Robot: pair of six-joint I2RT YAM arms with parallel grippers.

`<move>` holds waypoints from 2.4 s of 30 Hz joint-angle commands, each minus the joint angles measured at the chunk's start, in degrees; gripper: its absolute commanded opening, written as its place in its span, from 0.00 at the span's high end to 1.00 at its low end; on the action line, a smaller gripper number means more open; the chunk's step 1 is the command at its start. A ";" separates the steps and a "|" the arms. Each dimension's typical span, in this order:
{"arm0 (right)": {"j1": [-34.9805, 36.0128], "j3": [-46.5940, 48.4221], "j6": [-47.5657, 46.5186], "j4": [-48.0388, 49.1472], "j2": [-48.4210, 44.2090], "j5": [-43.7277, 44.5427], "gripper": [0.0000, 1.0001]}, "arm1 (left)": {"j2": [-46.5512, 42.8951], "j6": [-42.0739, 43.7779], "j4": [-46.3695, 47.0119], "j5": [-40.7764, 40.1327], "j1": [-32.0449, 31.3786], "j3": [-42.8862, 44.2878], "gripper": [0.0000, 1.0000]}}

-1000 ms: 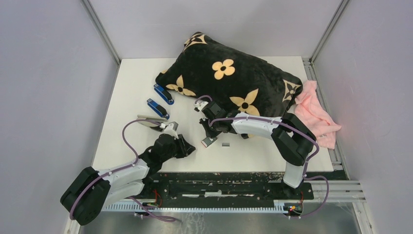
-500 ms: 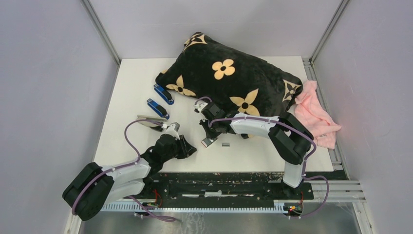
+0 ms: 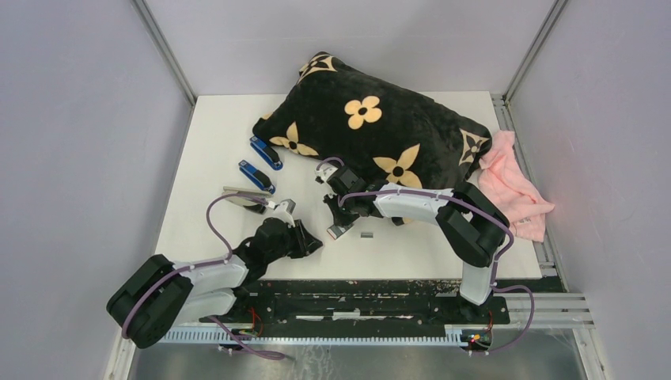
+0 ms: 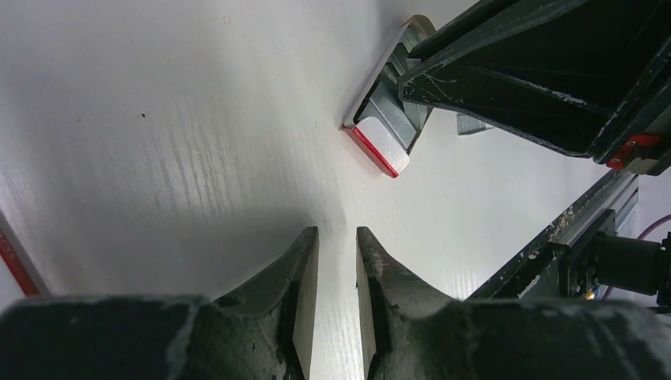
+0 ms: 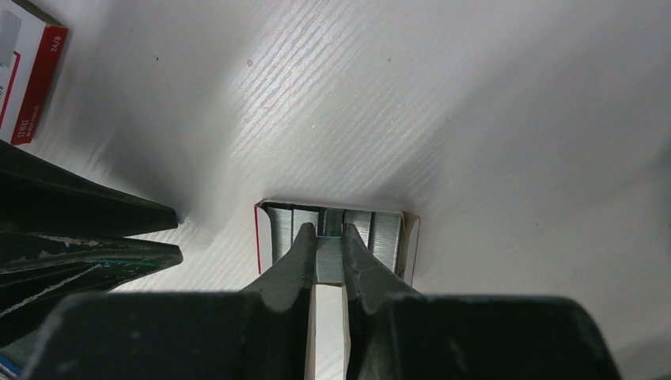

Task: Unload the staples from the stapler
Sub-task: Place the staple in the staple box.

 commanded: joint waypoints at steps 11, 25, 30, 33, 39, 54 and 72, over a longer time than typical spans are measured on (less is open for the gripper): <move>-0.16 2.43 0.12 -0.72 1.06 0.76 0.92 | 0.03 -1.89 1.48 0.24 -0.46 0.44 0.69; -0.16 3.67 -0.36 -3.10 1.02 -1.47 0.85 | -0.85 -1.31 -0.21 -0.21 -0.46 0.97 0.68; -0.21 3.98 -0.36 -3.62 0.88 -1.84 0.82 | -1.44 -1.35 -0.62 -0.29 -0.44 0.88 0.68; -0.16 4.12 -0.44 -3.79 0.65 -2.04 0.81 | -1.83 -1.35 -0.90 -0.41 -0.46 0.88 0.68; -0.16 4.35 -0.54 -4.44 0.29 -2.00 0.80 | -2.44 -1.42 -1.20 -0.38 -0.46 0.79 0.67; -0.16 5.05 -1.30 -6.07 0.86 -2.76 0.76 | -3.55 -1.44 -2.18 -0.54 -0.46 0.91 0.67; -1.19 6.02 -3.99 -7.45 -1.96 -7.09 0.69 | -9.43 0.30 -5.14 -0.33 -0.45 1.07 0.66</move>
